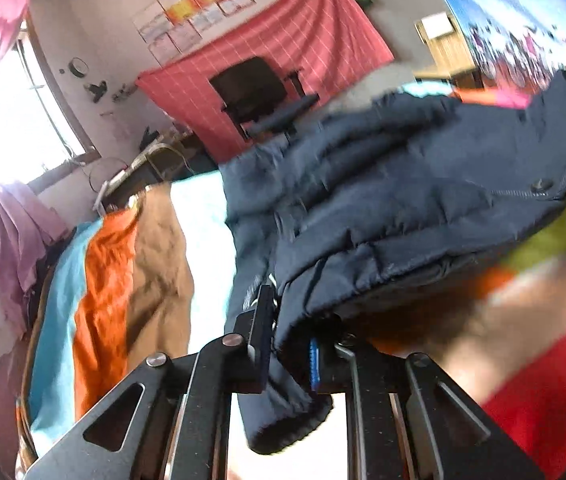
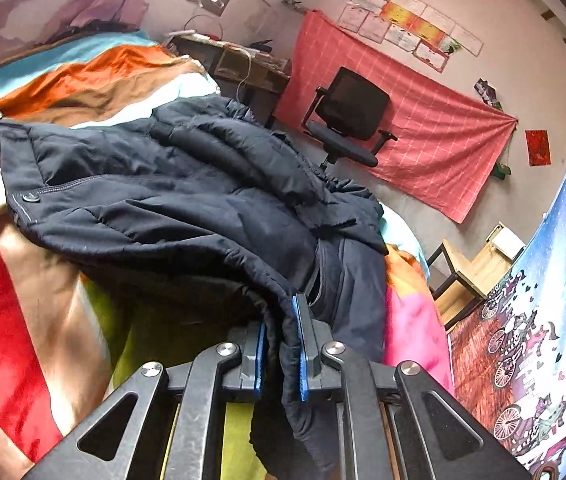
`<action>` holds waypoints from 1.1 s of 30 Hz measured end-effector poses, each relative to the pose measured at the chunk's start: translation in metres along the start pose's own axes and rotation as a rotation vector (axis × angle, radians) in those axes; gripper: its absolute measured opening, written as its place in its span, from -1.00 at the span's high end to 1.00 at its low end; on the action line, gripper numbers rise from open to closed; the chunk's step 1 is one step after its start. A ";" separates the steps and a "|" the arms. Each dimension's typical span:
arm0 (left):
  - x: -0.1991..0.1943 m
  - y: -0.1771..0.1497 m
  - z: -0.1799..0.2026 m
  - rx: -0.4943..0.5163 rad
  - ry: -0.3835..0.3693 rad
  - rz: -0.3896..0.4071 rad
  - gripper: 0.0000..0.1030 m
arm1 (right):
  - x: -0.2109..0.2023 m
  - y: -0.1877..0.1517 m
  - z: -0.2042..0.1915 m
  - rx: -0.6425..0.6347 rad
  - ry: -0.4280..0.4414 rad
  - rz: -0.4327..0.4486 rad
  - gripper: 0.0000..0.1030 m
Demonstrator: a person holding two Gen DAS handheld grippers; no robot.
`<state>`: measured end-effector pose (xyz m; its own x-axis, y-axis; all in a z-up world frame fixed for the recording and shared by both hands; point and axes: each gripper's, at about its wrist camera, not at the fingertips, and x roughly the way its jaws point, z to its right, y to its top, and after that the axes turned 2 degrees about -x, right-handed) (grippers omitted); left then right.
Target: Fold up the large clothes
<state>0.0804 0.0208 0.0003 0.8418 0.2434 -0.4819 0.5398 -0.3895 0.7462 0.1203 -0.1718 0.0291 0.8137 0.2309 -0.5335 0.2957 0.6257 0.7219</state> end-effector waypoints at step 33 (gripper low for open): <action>0.285 0.271 -0.102 -0.343 0.020 -0.133 0.89 | 0.260 0.208 0.180 0.242 -0.149 -0.053 0.83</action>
<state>0.4669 0.0754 0.1117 0.7625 0.2902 -0.5782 0.6119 -0.0336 0.7902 0.4833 -0.1159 0.1197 0.8531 0.0790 -0.5157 0.4363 0.4338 0.7883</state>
